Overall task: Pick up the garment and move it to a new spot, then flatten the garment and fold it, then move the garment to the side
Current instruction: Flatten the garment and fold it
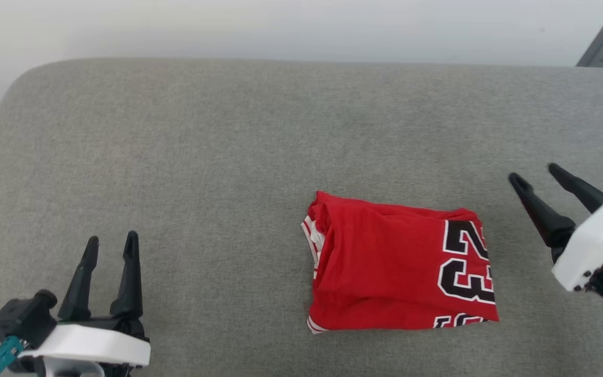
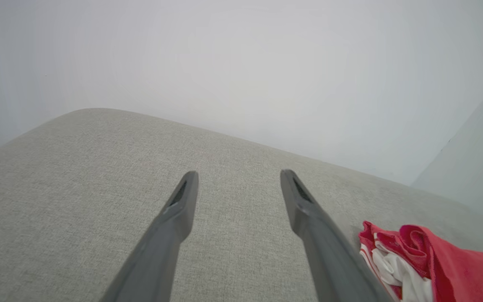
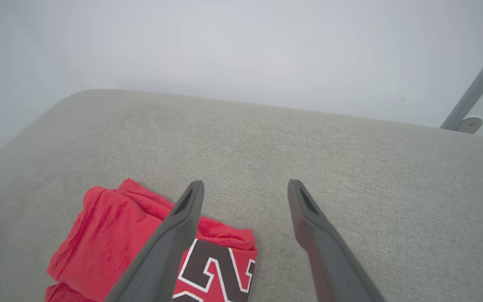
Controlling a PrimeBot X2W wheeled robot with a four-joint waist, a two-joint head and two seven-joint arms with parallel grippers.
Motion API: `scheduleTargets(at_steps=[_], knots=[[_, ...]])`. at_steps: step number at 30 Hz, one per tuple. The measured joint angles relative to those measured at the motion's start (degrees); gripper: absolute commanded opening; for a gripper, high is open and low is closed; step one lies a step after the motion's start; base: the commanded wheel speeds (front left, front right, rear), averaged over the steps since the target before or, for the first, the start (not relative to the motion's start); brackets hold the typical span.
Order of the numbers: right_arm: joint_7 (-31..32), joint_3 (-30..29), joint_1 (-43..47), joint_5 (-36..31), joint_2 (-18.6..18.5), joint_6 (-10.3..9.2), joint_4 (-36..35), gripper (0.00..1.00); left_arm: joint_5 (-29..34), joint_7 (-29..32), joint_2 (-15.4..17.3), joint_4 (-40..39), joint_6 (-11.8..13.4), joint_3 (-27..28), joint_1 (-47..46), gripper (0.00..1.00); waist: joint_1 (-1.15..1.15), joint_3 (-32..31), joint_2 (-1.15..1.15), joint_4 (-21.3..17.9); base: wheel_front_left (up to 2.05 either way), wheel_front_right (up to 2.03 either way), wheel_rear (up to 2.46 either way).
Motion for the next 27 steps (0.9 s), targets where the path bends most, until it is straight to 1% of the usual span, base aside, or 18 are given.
scheduleTargets(at_steps=[4,7,14,22,27], knots=[[-8.87,-1.91,3.21,-2.45,2.30,0.00,2.09,1.00,1.10,0.00,0.21,-0.49,0.00,0.85,1.64,1.00,0.00,-1.31,0.00,-1.18,0.00,0.00,0.00],[-14.50,-2.02,5.52,-3.74,3.26,0.00,3.76,1.00,1.47,0.00,0.37,-1.03,0.00,1.64,2.81,1.00,0.00,-2.36,0.00,-2.07,0.00,0.00,0.00],[-26.52,-0.65,8.87,-6.54,4.08,0.00,7.68,1.00,2.68,0.00,0.87,-1.59,0.00,2.75,5.47,1.00,0.00,-5.02,0.00,-3.83,0.00,0.00,0.00],[-36.01,1.12,12.49,-8.05,4.94,0.00,13.40,1.00,4.79,0.00,0.93,-1.97,0.00,3.05,8.15,1.00,0.00,-8.00,0.00,-4.62,0.00,0.00,0.00],[-39.39,2.02,13.69,-8.46,5.52,0.00,16.03,1.00,6.03,0.00,0.45,-2.85,0.00,3.52,9.09,1.00,0.00,-9.01,0.00,-4.61,0.00,0.00,0.00]])
